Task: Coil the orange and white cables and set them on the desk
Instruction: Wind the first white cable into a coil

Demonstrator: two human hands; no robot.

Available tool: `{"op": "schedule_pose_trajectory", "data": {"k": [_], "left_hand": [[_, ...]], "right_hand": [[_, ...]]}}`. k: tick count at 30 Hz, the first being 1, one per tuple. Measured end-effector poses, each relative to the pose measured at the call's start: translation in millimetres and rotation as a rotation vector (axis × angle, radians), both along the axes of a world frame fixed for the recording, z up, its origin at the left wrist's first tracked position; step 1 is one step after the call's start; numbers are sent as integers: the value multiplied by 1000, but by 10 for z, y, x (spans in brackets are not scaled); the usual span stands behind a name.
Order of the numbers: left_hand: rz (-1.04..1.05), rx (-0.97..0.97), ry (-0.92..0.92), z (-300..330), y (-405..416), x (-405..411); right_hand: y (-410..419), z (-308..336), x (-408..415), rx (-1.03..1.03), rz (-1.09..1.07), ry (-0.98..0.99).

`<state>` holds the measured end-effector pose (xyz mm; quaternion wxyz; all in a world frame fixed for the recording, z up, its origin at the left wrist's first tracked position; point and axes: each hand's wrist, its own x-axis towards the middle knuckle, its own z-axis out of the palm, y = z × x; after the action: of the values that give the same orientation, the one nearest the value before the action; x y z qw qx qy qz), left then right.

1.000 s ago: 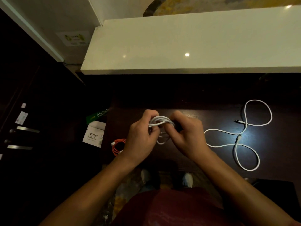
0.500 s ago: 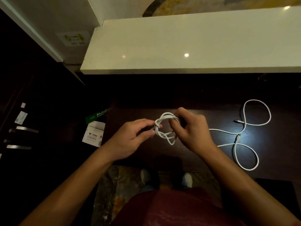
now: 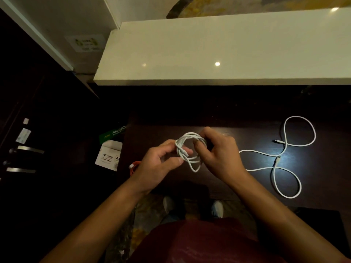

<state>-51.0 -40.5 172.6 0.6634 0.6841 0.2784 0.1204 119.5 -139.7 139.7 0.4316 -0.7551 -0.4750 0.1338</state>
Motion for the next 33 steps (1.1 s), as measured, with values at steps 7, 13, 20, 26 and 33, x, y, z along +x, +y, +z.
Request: {"op": "schedule_pose_trajectory", "data": {"k": [7,13,20,26,33], "left_hand": [[-34,-109,-30,58,-35,14],[-18,-117,-78,65,-37,13],[68,49,-86,25,-79,53],[102,117,-101,3,-83,68],[219,57,-57,-65,-35,74]], "right_hand": [[-15,12,-18,-24,2,-5],[-21,8,-16,-44,24,67],[-35,62,10,-81,36,86],[-44,66,-1,-106,32,130],[-134,257,22,-8,25,9]]}}
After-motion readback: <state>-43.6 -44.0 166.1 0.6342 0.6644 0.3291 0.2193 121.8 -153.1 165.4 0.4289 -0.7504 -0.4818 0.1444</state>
